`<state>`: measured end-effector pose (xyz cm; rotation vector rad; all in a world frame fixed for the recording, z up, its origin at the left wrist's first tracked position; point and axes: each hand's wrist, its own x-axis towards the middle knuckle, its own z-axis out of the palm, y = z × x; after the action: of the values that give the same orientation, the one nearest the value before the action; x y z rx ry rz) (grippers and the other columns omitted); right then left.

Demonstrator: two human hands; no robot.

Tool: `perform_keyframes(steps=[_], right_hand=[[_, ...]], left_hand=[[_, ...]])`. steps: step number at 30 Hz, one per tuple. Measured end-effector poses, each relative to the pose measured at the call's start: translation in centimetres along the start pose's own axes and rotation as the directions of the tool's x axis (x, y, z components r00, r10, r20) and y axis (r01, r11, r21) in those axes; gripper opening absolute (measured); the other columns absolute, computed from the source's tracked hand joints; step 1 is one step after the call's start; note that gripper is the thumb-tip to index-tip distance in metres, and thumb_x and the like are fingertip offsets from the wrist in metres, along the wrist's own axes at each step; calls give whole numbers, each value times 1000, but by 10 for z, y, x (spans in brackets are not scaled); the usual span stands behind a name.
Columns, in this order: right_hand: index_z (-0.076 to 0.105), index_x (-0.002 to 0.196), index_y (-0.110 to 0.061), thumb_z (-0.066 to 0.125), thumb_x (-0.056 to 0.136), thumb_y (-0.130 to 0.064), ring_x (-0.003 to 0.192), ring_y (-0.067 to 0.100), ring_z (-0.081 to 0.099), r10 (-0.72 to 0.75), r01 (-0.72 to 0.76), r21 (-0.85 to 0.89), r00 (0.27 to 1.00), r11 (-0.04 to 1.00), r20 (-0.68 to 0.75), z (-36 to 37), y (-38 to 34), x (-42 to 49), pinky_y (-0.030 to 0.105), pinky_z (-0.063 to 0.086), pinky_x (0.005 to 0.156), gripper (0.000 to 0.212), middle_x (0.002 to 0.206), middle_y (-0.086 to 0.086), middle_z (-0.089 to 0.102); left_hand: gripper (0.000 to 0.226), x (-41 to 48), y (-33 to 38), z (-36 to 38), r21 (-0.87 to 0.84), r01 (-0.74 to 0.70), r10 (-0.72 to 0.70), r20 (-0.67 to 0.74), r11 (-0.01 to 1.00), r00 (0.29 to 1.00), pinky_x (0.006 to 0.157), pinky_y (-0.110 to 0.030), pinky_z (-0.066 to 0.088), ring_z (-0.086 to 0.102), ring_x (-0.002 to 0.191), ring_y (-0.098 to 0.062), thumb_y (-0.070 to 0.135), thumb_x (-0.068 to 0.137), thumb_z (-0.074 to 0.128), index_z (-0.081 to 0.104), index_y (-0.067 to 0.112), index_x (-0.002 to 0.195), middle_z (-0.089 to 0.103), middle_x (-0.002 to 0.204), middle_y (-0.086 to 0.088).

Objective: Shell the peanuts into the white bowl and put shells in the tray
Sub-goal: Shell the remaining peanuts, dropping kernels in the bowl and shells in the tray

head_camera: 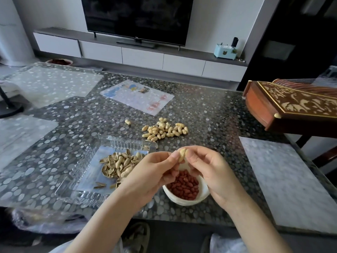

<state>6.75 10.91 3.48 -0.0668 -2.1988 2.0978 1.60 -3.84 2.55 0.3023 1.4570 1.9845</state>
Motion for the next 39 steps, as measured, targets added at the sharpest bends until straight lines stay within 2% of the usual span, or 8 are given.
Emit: perform_keyframes(steps=[5,11,19,22,25,30,36,39], right_hand=[[72,89,-21,52,95,-34,89,10,64,-334,265,-444,939,856,-82,2,8,-2,19,50,79,25,90,-4,64],[61,74,-8,49,94,-20,73,10,53,-491,282,-641,854,714,-172,-4,14,0,23,44,61,27,79,-7,52],[59,69,-11,57,94,-15,64,10,52,-361,204,-585,918,785,-164,-4,17,-4,32,44,58,26,68,-9,51],[56,80,-24,45,99,-33,63,10,59,-255,176,-627,966,759,-36,-4,14,-8,29,48,60,24,66,-6,59],[53,90,-32,46,99,-31,70,2,60,-198,182,-635,979,750,47,-5,10,-11,18,47,62,11,70,-14,60],[45,107,-20,50,95,-31,81,1,64,-162,187,-531,982,827,93,-6,4,-14,20,51,71,17,81,-12,66],[54,84,-33,45,94,-41,69,-3,59,-164,204,-621,979,757,122,-10,4,-11,15,44,59,16,71,-20,60],[52,73,-43,36,99,-34,60,-3,51,-161,185,-527,983,829,92,-4,2,-12,13,38,58,32,62,-26,54]], left_hand=[[26,5,-3,14,-98,21,-23,-19,995,1000,49,-14,42,48,57,-8,25,76,61,62,-1,77,54,65,-5],[42,10,-3,15,181,-41,75,-187,983,980,59,-21,44,50,57,-11,46,79,59,67,5,76,55,59,0],[35,7,0,17,565,-258,418,-173,784,892,56,-22,38,47,55,-7,43,86,58,64,11,71,53,56,5],[33,8,-1,15,609,-248,419,-153,753,895,52,-19,34,42,52,-4,44,85,59,61,16,67,48,53,12],[29,8,-2,14,644,-249,423,-127,723,897,50,-15,34,44,52,-3,43,83,64,63,16,71,52,55,9],[21,8,-2,12,629,-237,367,-83,740,927,60,-25,43,55,58,-10,36,84,66,71,21,71,66,65,0],[37,11,-2,7,592,-218,326,-81,776,942,60,-43,45,52,55,-17,50,79,61,64,18,59,59,56,-7],[38,12,-2,11,563,-233,331,-78,793,940,55,-32,37,43,51,-12,56,73,56,59,23,55,50,52,3]])
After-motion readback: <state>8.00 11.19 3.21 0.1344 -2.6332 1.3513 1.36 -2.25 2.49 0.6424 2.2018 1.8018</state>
